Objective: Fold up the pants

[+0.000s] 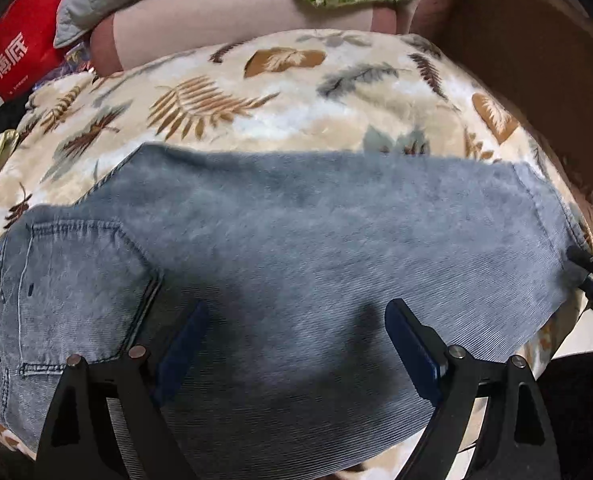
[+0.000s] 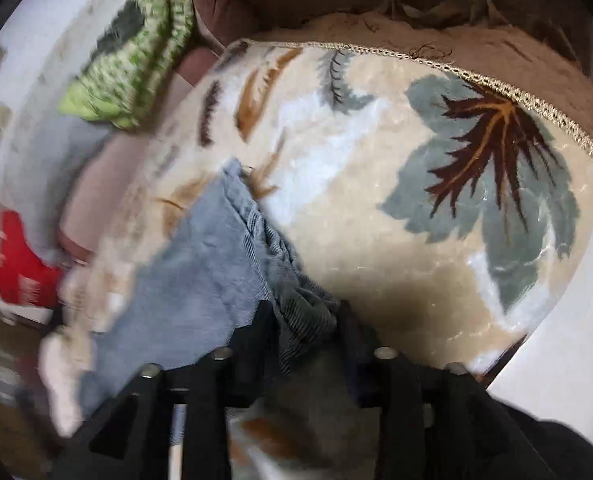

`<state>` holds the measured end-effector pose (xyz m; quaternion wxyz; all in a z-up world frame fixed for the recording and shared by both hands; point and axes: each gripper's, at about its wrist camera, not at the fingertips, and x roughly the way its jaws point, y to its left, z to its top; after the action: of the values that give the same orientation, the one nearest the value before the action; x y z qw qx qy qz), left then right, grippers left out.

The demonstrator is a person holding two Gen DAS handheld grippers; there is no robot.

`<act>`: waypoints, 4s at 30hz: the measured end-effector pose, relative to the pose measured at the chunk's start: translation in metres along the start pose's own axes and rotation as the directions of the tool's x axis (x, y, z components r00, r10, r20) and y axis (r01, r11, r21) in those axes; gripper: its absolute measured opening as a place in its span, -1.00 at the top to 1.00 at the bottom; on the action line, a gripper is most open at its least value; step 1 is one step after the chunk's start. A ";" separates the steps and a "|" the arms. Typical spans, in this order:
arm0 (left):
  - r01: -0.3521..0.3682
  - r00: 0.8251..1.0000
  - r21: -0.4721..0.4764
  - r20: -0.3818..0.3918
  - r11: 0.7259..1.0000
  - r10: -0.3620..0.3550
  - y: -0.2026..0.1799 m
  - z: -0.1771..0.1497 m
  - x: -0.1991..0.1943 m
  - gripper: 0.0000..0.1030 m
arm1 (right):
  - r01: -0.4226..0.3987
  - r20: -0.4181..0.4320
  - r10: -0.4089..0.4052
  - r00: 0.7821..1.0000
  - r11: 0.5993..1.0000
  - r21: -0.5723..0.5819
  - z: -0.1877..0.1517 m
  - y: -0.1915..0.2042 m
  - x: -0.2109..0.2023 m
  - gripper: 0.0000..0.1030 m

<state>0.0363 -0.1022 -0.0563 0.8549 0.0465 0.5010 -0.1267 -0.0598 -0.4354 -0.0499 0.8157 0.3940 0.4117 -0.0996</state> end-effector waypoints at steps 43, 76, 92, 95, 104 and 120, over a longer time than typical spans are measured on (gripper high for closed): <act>-0.146 0.952 -0.366 0.202 0.919 0.231 0.155 0.003 -0.092 -0.60 | -0.189 -0.140 0.128 0.982 0.691 -0.698 -0.185 0.267 0.063 0.51; -0.111 0.993 -0.008 -0.046 0.994 0.110 0.056 -0.025 0.010 -0.79 | -0.213 -0.460 0.015 0.888 0.900 -0.381 -0.006 0.200 0.194 0.27; -0.112 0.993 -0.007 -0.045 0.994 0.112 0.054 -0.026 0.001 -0.81 | -0.167 -0.260 0.055 0.964 0.886 -0.432 0.004 0.200 0.158 0.22; -0.103 0.995 -0.012 -0.015 0.995 0.103 0.053 -0.029 -0.005 -0.81 | -0.192 -0.255 0.086 0.963 0.883 -0.428 -0.001 0.183 0.118 -0.51; -0.100 0.995 -0.013 0.000 0.995 0.100 0.051 -0.036 0.001 -0.82 | -0.282 -0.433 0.110 0.895 0.891 -0.356 -0.080 0.127 0.091 -0.46; -0.096 0.995 -0.001 0.034 0.995 0.096 0.049 -0.035 -0.012 -0.89 | -0.191 -0.388 0.048 0.920 0.920 -0.341 -0.092 0.113 0.094 0.54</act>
<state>0.0143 -0.0461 -0.0651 0.8684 0.0686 0.4835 -0.0864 0.0013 -0.2777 -0.0896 0.7870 0.2685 0.5449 0.1077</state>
